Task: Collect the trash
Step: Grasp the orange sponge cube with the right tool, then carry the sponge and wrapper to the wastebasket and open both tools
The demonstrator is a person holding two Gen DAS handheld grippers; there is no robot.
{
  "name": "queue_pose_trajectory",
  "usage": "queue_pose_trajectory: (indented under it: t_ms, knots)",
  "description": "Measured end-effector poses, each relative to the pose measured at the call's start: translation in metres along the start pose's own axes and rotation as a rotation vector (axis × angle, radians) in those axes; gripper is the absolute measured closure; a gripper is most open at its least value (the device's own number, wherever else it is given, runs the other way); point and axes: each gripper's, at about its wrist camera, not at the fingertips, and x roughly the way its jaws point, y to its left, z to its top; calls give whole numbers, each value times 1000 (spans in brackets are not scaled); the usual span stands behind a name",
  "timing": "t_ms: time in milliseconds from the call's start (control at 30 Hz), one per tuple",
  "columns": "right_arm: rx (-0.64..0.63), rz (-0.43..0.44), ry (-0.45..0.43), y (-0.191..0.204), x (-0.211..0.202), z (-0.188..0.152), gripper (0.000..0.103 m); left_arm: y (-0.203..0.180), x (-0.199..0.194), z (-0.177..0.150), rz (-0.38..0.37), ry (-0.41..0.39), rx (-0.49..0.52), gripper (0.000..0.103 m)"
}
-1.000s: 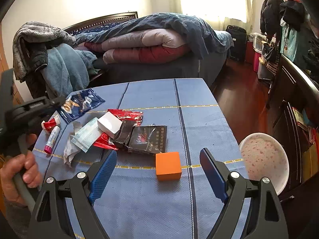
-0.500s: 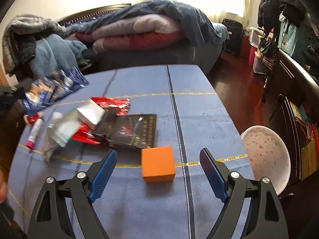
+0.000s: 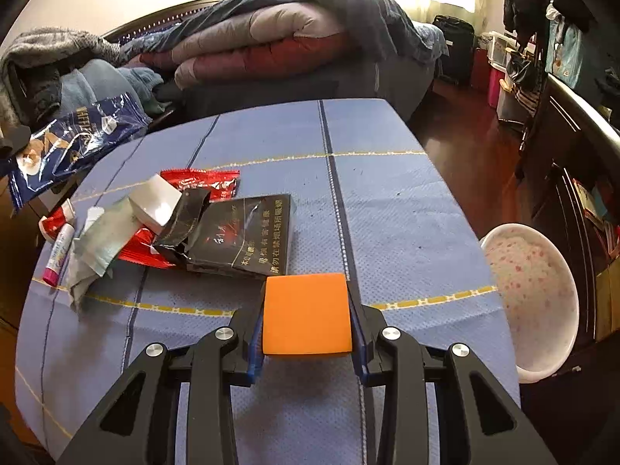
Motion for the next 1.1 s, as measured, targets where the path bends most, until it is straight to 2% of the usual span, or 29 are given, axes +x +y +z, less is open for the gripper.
queue_pose_trajectory:
  t_ms: [400,700,1100]
  knots:
    - [33,4,-57,-25,-34,1,67,-36,0,-3,-32,9,55,95]
    - [102,-31,-94,-67,-54,-3,67,-93,18,-16,-107,43,135,95]
    - [222,-111,-132,-144,-73,-13,67,-176,55,-46,-222,121,238,95]
